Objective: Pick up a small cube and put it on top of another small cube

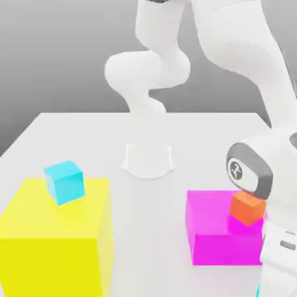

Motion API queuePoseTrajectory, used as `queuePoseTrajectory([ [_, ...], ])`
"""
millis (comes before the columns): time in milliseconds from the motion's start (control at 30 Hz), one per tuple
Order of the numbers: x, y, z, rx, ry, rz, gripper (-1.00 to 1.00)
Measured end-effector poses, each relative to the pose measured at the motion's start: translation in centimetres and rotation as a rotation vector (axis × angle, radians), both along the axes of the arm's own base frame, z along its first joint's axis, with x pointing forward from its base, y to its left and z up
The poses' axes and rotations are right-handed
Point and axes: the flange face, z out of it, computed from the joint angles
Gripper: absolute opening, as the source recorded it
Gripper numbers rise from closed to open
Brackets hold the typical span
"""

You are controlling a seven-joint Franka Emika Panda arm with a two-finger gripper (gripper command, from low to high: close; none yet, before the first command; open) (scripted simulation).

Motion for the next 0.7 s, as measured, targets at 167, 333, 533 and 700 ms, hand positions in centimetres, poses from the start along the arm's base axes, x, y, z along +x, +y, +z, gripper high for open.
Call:
queuePoseTrajectory([
  [167,0.0,0.0,-0.5,0.000,0.001,0.000,-1.00],
  [333,0.0,-0.1,5.1,0.000,0.002,-0.005,-1.00],
  [533,2.6,-11.3,14.0,-0.014,-0.006,-0.389,-1.00],
  [700,1.8,-23.6,21.1,-0.015,-0.007,-0.787,-1.00],
])
